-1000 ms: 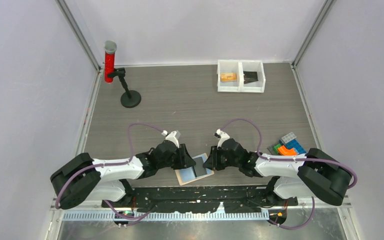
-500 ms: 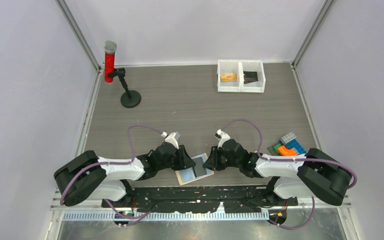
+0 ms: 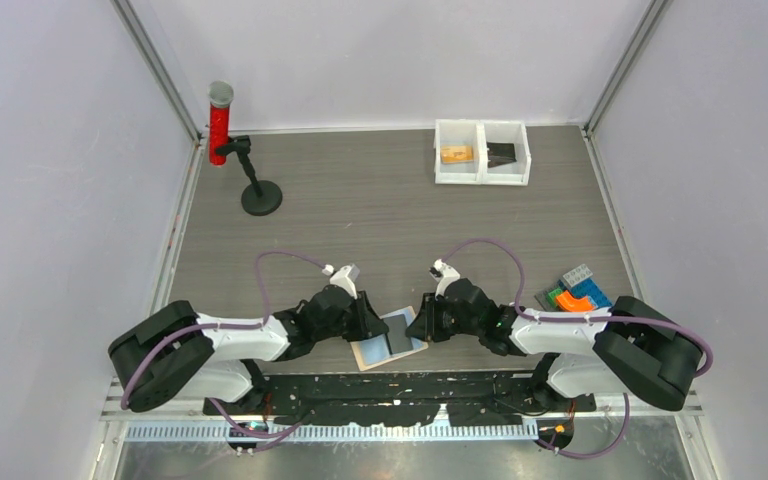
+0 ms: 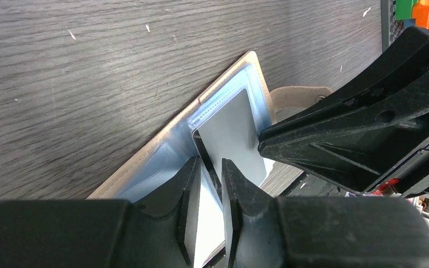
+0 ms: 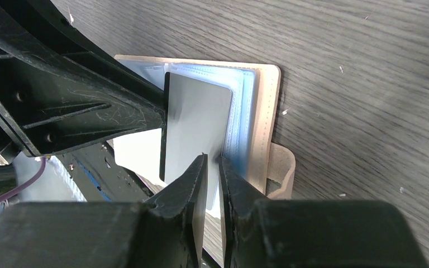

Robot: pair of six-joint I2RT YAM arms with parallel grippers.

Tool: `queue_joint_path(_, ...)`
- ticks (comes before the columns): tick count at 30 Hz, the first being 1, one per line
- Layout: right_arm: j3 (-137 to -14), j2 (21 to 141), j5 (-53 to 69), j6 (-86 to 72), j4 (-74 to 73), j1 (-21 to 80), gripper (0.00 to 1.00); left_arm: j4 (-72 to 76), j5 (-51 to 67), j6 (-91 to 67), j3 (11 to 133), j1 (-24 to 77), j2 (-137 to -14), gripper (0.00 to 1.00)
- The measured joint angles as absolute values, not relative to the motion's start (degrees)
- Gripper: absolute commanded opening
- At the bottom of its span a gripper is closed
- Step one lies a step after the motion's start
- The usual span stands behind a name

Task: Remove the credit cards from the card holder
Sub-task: Remove the credit card from the card holder.

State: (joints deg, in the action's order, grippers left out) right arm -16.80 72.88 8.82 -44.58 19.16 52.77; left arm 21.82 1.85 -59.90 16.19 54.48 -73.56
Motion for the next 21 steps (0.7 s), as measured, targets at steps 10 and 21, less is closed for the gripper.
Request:
queue_joint_path(10, -16.7, 72.4, 9.9, -45.0, 18.1, 52.8, 0.21, 26.2, 2.1, -61.3, 15.2, 54.1, -75.4, 0.00)
queue_joint_path(21, -16.3, 69.6, 9.3, -45.0, 14.5, 52.8, 0.21, 23.5, 4.1, -60.9, 14.9, 54.4, -68.9, 0.00)
